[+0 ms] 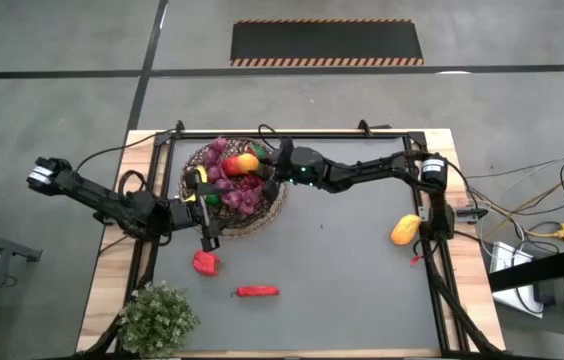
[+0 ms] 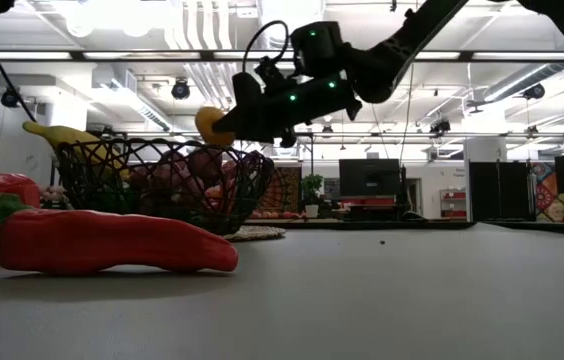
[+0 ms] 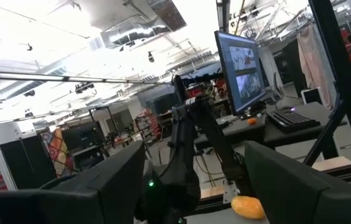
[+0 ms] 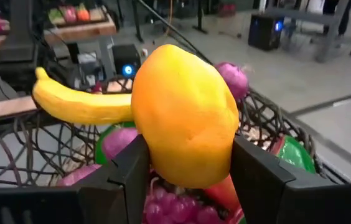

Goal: Build produce basket
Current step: Put the yellow lemon into the wire basket, then put the red chili pepper into the wire basket

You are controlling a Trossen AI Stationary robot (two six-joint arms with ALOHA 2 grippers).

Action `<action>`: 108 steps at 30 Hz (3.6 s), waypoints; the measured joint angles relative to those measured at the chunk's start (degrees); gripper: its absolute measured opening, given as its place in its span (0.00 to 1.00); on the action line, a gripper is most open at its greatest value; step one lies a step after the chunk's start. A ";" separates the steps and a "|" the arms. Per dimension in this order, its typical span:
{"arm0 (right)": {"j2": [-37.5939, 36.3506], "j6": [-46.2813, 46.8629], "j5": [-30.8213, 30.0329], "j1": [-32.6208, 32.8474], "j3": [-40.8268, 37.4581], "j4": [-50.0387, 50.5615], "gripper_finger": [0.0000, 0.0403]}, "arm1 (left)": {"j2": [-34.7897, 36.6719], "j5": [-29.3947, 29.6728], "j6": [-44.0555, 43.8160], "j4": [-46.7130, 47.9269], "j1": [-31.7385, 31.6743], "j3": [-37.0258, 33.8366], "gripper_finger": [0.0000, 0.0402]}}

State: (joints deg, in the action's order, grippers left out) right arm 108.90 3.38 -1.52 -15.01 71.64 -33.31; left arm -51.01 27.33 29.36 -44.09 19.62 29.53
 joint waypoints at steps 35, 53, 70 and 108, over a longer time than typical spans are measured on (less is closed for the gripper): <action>-15.41 -13.04 6.99 0.63 3.06 31.22 0.56 | -11.99 -0.37 -9.54 -4.86 0.03 3.11 0.64; -33.64 -16.97 9.27 3.53 -21.17 27.14 0.48 | -23.57 -0.29 -26.15 0.92 0.05 4.15 0.64; -44.04 -18.83 9.22 5.01 -38.97 9.83 0.48 | -41.50 -10.96 -63.23 72.01 5.39 39.51 0.64; -43.87 -17.84 9.22 5.01 -44.02 7.99 0.48 | -58.72 -21.05 -74.15 90.74 9.09 49.71 0.56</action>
State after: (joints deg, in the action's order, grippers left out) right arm 65.04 -14.46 7.70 -10.00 27.62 -25.32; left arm -109.73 6.28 -44.79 46.65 28.71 79.24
